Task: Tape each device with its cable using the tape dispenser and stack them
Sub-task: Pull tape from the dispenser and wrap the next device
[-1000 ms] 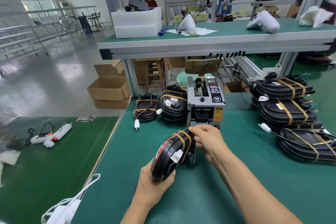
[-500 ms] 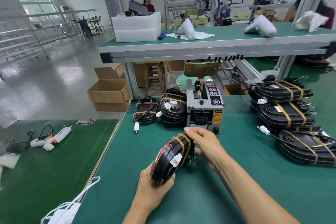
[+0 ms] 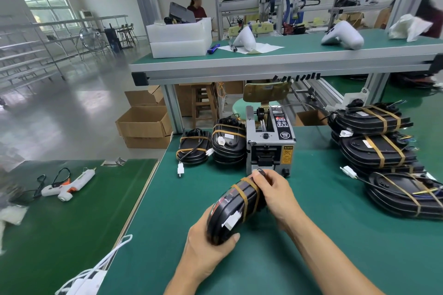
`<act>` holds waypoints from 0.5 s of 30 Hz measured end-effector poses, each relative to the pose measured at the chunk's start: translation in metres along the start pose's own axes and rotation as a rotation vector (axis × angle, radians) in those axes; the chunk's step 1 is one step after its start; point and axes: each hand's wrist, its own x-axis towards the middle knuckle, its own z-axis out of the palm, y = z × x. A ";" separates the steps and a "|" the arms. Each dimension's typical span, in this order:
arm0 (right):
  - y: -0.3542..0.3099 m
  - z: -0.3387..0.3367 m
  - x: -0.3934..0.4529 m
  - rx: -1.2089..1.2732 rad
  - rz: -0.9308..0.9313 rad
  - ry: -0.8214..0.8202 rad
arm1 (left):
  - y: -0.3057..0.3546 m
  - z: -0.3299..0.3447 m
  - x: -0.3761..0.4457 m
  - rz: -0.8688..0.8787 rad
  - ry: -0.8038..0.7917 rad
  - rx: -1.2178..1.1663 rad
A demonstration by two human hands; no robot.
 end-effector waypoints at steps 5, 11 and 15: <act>-0.009 -0.006 -0.004 -0.268 -0.210 0.024 | 0.004 -0.002 -0.001 -0.017 -0.036 0.040; -0.025 0.003 -0.018 -0.456 -0.481 -0.074 | 0.007 -0.003 -0.001 -0.016 -0.091 0.000; -0.032 0.007 -0.021 -0.564 -0.568 -0.118 | 0.006 -0.005 -0.001 -0.018 -0.081 -0.039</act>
